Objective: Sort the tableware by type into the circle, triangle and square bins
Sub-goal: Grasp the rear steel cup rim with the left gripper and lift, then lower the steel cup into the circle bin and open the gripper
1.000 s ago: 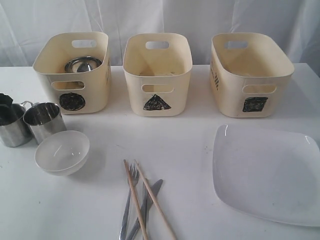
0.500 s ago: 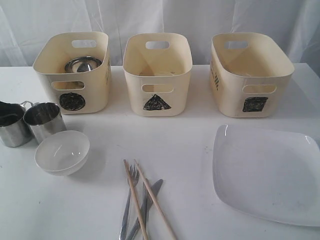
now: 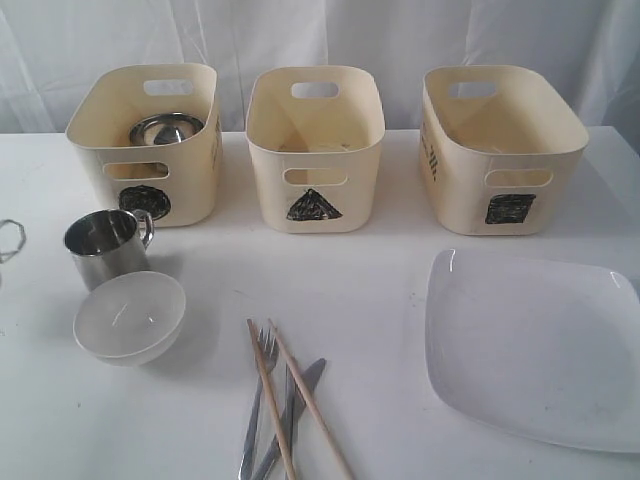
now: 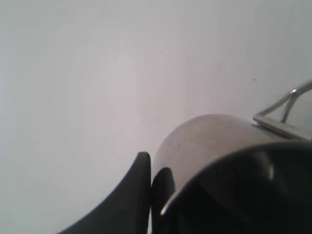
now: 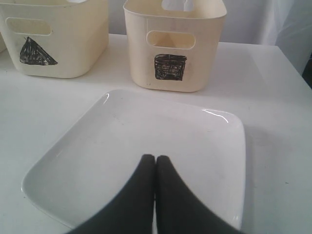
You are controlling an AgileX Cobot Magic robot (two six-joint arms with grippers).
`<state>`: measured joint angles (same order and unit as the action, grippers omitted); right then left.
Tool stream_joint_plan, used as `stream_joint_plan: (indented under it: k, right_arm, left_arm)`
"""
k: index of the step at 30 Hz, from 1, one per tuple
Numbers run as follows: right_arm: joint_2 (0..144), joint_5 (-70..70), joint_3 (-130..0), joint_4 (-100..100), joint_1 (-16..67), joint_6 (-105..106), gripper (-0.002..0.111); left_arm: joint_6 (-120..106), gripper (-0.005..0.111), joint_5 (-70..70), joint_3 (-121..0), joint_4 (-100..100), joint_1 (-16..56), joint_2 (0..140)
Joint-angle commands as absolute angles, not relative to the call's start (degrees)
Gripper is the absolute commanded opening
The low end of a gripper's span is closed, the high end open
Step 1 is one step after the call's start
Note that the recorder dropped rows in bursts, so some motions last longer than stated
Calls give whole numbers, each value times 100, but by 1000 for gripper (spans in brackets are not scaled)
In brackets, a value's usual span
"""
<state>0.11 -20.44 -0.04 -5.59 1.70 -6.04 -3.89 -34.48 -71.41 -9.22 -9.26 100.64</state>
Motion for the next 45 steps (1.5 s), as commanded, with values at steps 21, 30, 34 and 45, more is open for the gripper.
stream_joint_plan:
  k: [21, 30, 34, 45]
  right_arm:
    - [0, -1998, 0, -592, 135, -626, 0]
    - [0, -1998, 0, -592, 135, -626, 0]
    - [0, -1998, 0, -592, 135, -626, 0]
    - [0, -1998, 0, -592, 135, -626, 0]
  left_arm:
    - [-1044, 0, 1989, -9066, 32, 728, 11509]
    - [-732, 74, 706, -9139, -53, 744, 11564]
    - [-732, 74, -88, -9139, -53, 744, 11469]
    - [-724, 57, -615, -9139, 0, 744, 10414]
